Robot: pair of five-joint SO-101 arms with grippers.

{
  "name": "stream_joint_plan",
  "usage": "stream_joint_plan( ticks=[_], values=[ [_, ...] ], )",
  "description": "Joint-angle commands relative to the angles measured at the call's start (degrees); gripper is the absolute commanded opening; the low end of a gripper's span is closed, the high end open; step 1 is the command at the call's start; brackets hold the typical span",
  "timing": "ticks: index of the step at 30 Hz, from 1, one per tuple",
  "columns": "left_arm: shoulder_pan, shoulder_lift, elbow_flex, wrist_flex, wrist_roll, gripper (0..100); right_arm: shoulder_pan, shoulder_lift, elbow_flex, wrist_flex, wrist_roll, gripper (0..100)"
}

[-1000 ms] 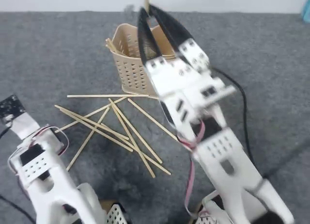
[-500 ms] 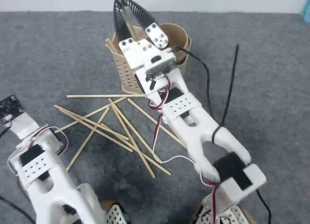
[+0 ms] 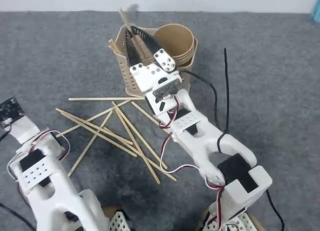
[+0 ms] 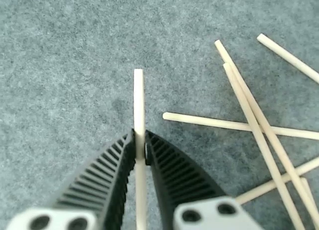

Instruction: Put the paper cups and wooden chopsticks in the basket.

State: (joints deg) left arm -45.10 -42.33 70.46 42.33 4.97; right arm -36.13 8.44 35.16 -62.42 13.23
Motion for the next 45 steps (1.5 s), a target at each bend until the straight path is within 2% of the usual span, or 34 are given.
stream_joint_plan(
  ticks=[1,3,9,15,18,24,28,34,39,41,45],
  values=[
    [-0.1,-1.2,-0.3,-1.4,-0.7,1,0.1,-0.7,-0.4,1.3,0.8,10.0],
    [-0.1,-1.2,-0.3,-1.4,-0.7,1,0.3,-1.1,-1.1,3.9,0.8,13.1],
    [-0.1,-1.2,-0.3,-1.4,-0.7,1,0.7,-6.0,-1.7,5.8,0.8,8.7],
    [-0.1,-1.1,-0.3,-1.5,-0.7,1,0.6,-21.1,-1.0,20.9,-1.0,8.7],
    [-0.1,-1.1,-0.3,-1.5,-0.7,1,0.6,-31.3,-1.1,33.4,-6.7,8.5],
    [-0.1,-1.1,-0.3,-1.5,-0.7,1,0.6,-52.1,-1.4,66.4,-18.6,8.4],
    [-0.1,-1.1,-0.3,-1.5,-0.7,1,0.7,-62.5,-1.1,86.8,-23.9,8.4],
    [-0.3,-1.1,-0.3,-1.4,-0.7,1,0.7,-71.6,-0.8,108.8,-31.4,8.3],
    [-0.4,-1.1,-0.2,-1.4,-0.7,1,0.7,-77.8,7.0,114.5,-32.3,6.5],
    [-0.4,-1.2,0.0,-1.4,-0.7,1,0.7,-81.0,13.1,114.9,-32.2,1.1],
    [-0.4,-1.7,0.3,-1.5,-0.7,1,3.4,-89.9,28.0,114.5,-32.2,0.6]
  ],
)
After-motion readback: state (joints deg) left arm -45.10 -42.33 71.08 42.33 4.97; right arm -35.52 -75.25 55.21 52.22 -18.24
